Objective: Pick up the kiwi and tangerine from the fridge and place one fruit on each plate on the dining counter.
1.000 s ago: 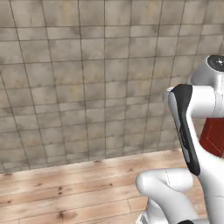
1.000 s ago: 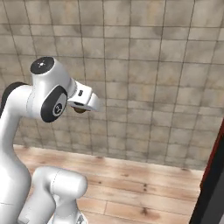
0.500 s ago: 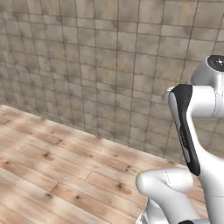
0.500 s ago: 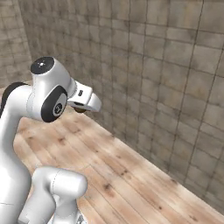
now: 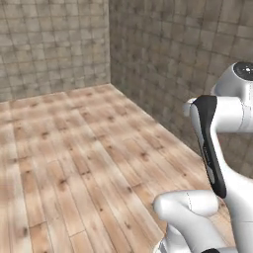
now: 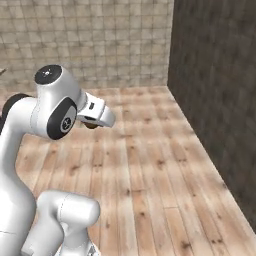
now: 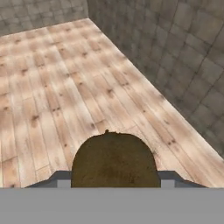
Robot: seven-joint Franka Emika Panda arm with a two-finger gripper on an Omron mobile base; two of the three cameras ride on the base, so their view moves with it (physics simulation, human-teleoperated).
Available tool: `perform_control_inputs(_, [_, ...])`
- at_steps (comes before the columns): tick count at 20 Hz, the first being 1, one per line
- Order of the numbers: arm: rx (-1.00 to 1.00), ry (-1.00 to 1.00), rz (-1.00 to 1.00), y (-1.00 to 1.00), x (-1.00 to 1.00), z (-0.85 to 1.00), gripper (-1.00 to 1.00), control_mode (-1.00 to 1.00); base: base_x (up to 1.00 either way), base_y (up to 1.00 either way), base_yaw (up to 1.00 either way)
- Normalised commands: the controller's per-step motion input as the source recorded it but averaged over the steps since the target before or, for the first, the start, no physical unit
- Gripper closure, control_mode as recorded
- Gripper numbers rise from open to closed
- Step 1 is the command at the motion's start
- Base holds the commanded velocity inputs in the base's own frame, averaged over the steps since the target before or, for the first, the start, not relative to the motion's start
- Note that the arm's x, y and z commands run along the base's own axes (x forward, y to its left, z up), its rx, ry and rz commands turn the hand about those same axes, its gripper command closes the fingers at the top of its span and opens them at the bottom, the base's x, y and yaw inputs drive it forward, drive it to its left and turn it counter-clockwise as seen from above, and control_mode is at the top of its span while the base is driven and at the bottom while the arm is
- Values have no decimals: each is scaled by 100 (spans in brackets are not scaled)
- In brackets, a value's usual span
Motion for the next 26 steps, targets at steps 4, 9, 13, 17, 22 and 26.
perform_control_inputs(4, [0,0,0,0,0,0,100,100,36,0,88])
perform_control_inputs(9, [0,0,0,0,0,0,100,100,72,-9,76])
perform_control_inputs(13, [0,0,0,0,0,0,100,100,100,-49,30])
perform_control_inputs(17, [0,0,0,0,0,0,100,100,100,-42,18])
perform_control_inputs(22, [0,0,0,0,0,0,100,100,100,-40,16])
perform_control_inputs(26, [0,0,0,0,0,0,100,100,100,-38,17])
